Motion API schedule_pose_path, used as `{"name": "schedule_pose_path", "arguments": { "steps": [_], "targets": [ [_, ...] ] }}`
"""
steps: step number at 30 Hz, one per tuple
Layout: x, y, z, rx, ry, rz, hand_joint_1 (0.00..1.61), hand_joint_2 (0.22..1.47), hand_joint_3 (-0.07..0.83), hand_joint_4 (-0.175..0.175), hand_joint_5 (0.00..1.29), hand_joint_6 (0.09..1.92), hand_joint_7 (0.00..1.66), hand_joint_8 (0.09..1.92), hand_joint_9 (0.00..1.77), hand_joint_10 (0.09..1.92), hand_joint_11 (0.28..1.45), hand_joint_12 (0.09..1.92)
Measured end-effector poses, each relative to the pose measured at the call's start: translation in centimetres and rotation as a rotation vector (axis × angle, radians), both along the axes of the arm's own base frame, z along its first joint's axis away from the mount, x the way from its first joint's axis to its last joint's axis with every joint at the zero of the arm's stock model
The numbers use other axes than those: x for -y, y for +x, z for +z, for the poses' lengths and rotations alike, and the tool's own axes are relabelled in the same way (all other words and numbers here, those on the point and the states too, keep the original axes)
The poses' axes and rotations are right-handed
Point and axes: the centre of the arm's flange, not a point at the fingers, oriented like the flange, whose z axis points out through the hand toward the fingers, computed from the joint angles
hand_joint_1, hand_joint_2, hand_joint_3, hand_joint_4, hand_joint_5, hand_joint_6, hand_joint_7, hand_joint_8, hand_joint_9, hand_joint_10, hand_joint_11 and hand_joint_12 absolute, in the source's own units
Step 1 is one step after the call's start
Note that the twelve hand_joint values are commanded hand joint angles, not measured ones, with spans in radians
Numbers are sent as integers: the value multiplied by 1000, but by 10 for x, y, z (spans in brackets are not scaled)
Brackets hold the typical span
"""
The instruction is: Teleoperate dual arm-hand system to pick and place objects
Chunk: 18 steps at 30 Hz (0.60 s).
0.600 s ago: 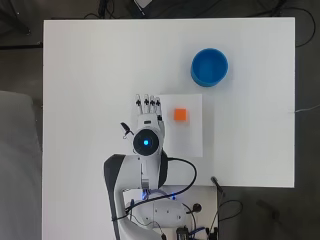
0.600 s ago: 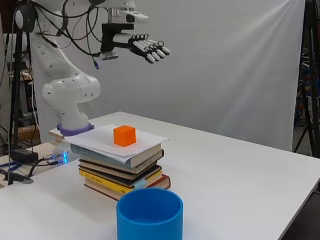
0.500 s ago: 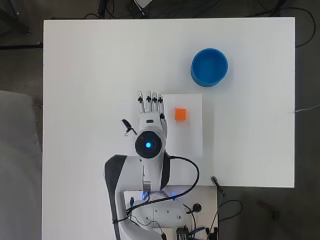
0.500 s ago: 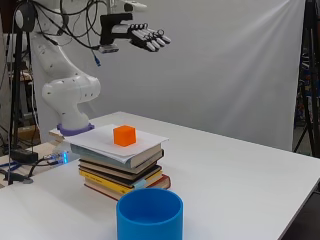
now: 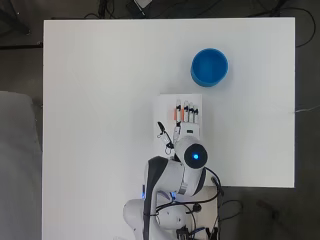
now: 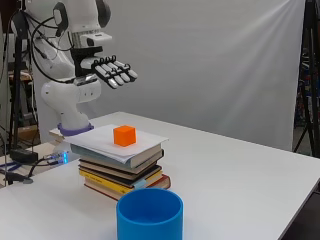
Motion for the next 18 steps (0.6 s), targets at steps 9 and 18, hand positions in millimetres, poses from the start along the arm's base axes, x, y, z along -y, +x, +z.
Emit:
{"name": "schedule_pose_path", "arguments": {
  "steps": [9, 18],
  "targets": [
    [23, -14, -67, 0, -27, 2, 332, 941, -2, 50, 155, 87, 247, 87, 380, 87, 480, 87],
    [21, 29, -111, -92, -3, 16, 293, 909, -8, 12, 105, 87, 239, 87, 387, 87, 494, 87]
  ]
}}
